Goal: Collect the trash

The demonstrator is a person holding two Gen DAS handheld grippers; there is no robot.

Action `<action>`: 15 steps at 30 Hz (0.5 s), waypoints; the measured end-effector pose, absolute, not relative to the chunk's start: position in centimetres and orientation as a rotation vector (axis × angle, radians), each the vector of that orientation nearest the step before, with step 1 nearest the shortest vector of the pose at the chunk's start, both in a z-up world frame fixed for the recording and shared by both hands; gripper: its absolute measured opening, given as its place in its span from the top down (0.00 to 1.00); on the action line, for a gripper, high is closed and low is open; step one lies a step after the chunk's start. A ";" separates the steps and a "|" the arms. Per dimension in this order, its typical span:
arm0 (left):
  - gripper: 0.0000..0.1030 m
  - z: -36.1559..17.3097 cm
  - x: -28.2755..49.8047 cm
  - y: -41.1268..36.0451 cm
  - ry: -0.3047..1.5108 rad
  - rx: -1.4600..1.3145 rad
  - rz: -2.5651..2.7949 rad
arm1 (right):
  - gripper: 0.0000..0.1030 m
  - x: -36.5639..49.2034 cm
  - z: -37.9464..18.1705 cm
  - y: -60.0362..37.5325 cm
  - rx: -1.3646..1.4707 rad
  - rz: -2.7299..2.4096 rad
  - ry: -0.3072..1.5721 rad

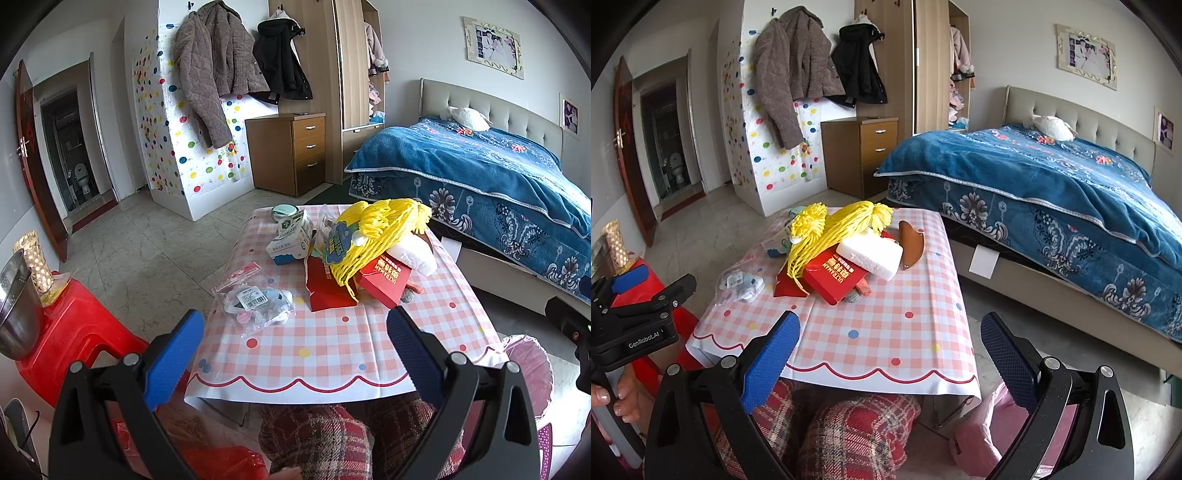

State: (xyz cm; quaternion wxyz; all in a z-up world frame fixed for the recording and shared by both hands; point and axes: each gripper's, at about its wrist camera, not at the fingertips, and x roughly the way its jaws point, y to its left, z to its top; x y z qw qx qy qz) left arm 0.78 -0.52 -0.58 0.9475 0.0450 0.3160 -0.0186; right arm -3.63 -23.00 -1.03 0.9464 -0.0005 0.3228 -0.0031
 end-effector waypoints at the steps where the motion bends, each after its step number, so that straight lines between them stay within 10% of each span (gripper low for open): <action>1: 0.06 -0.5 0.8 -0.6 0.644 0.092 -0.038 | 0.06 -3.6 -1.0 -23.0 -0.001 -0.006 0.656; 15: 0.06 -0.5 0.8 -0.6 0.645 0.093 -0.038 | 0.06 -3.5 -0.9 -23.0 -0.001 -0.007 0.658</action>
